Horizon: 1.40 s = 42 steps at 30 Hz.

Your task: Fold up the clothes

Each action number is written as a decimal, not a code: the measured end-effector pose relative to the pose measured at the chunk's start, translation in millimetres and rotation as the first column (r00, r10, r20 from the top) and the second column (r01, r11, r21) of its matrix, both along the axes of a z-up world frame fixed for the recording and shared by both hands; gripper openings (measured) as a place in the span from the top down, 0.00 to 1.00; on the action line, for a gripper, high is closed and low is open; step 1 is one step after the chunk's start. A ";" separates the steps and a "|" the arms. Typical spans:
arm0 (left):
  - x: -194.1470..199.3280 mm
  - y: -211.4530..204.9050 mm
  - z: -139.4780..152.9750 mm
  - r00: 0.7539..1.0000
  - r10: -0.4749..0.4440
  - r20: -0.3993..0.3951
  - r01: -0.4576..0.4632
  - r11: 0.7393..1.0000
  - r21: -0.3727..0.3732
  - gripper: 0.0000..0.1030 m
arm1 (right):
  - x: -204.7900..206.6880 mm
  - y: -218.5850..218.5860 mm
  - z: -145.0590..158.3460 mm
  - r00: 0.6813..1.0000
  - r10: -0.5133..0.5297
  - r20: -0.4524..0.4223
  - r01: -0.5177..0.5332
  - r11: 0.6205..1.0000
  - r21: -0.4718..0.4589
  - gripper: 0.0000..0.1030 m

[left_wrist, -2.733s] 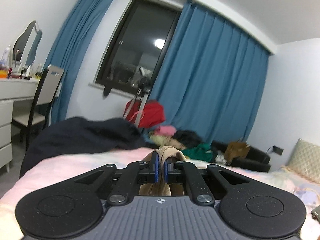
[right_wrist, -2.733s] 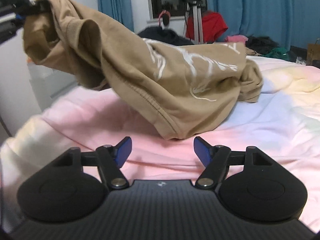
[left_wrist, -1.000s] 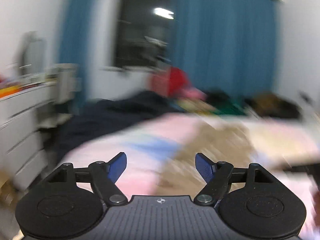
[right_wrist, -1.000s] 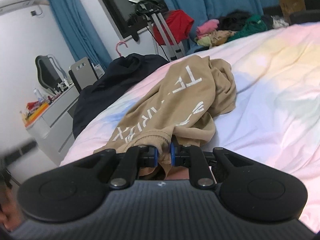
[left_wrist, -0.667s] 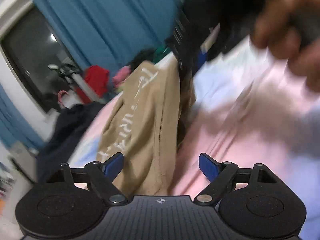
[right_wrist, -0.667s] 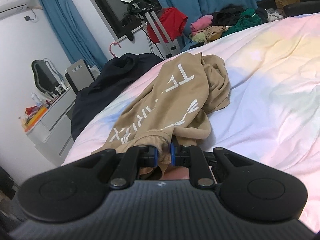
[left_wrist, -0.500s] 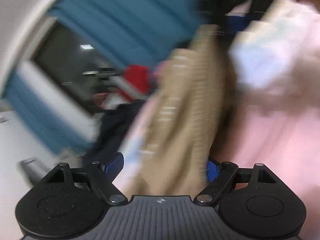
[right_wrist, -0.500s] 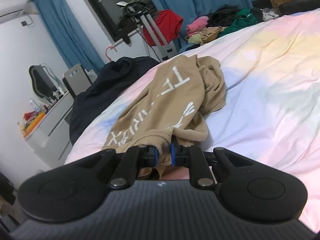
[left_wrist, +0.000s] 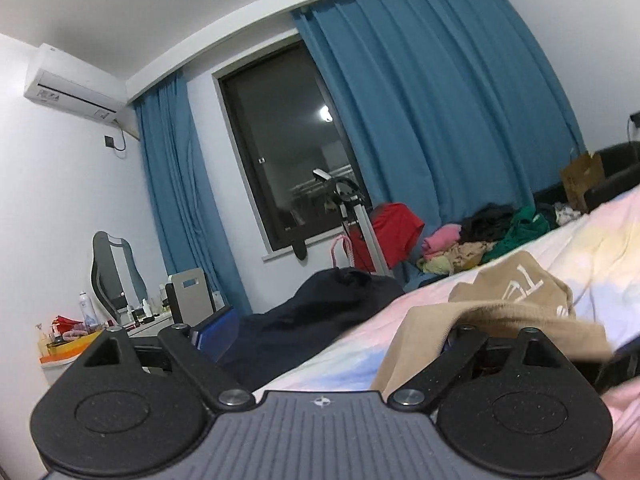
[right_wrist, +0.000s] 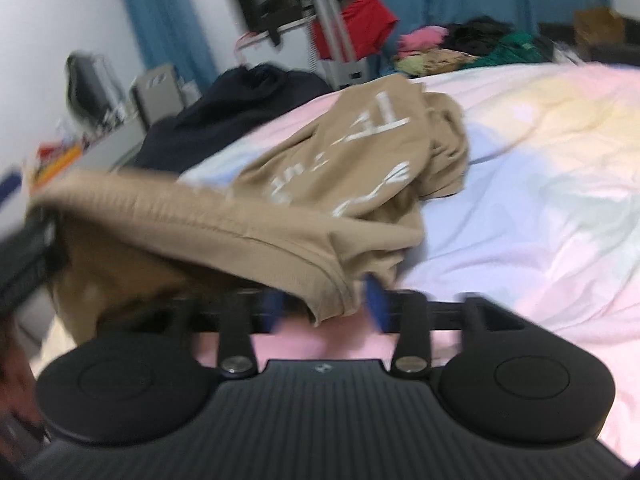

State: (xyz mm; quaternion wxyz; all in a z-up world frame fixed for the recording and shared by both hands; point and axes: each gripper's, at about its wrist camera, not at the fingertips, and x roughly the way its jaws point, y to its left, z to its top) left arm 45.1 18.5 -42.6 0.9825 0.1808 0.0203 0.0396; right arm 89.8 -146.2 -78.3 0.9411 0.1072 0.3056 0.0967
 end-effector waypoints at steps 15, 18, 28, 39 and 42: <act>17.4 -2.2 -35.4 0.968 -0.002 -0.251 0.025 0.996 0.090 0.10 | -20.5 -58.0 0.9 0.761 -0.611 0.217 0.617 0.785 0.049 0.22; 19.7 1.1 -36.2 0.958 -0.016 -0.286 0.036 0.997 0.065 0.10 | -26.8 -59.7 12.1 0.737 -0.610 0.291 0.620 0.782 0.067 0.23; 15.0 32.0 -12.0 0.941 -0.120 -0.318 0.065 0.982 -0.177 0.09 | -18.9 -52.1 17.5 0.781 -0.524 0.339 0.566 0.824 -0.031 0.25; 12.4 66.2 8.1 0.799 -0.457 -0.391 0.208 0.820 -0.534 0.50 | -18.2 -64.7 21.2 0.847 -0.480 0.229 0.473 0.877 0.087 0.25; 20.6 69.1 3.4 0.699 -0.545 -0.464 0.211 0.776 -0.595 0.79 | -15.6 -68.9 19.8 0.859 -0.473 0.195 0.463 0.881 0.097 0.25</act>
